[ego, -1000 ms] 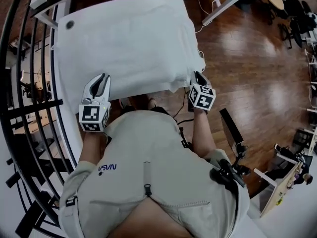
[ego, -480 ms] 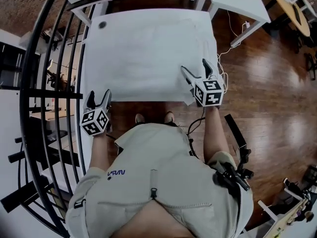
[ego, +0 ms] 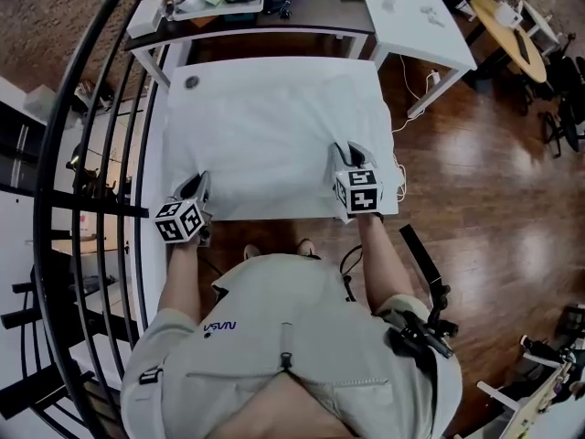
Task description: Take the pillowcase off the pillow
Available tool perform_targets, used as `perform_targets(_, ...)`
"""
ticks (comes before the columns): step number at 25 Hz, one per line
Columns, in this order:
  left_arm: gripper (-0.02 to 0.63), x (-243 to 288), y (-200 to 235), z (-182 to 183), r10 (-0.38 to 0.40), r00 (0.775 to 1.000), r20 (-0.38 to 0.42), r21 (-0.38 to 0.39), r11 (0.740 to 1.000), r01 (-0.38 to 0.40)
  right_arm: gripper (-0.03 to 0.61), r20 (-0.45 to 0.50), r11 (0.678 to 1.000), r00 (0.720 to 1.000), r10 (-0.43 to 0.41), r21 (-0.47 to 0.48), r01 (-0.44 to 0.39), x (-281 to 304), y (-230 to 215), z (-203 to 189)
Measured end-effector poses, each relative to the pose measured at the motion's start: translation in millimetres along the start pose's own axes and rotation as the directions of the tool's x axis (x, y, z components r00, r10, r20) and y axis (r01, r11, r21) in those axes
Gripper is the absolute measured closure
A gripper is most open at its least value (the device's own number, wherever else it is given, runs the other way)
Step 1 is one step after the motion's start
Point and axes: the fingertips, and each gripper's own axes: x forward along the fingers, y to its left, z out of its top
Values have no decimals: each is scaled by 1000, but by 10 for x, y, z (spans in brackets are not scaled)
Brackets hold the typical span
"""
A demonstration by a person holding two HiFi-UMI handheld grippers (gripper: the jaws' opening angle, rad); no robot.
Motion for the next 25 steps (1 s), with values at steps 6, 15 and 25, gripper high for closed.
perform_targets(6,601,166,-151,819,-72,986,148,94,994,58,563,182,992,975,-129,24,127,-297,-183,645)
perform_targets(15,532,677,-74,197,-15,997,-70,164,986,27,345,-148,987,987,-62,139,82,169,-590,-387)
perform_targets(25,530,-55,-375,211,28,993,118,192,980,-51,349,100,960,973,-210,210,186,-565,-541,35)
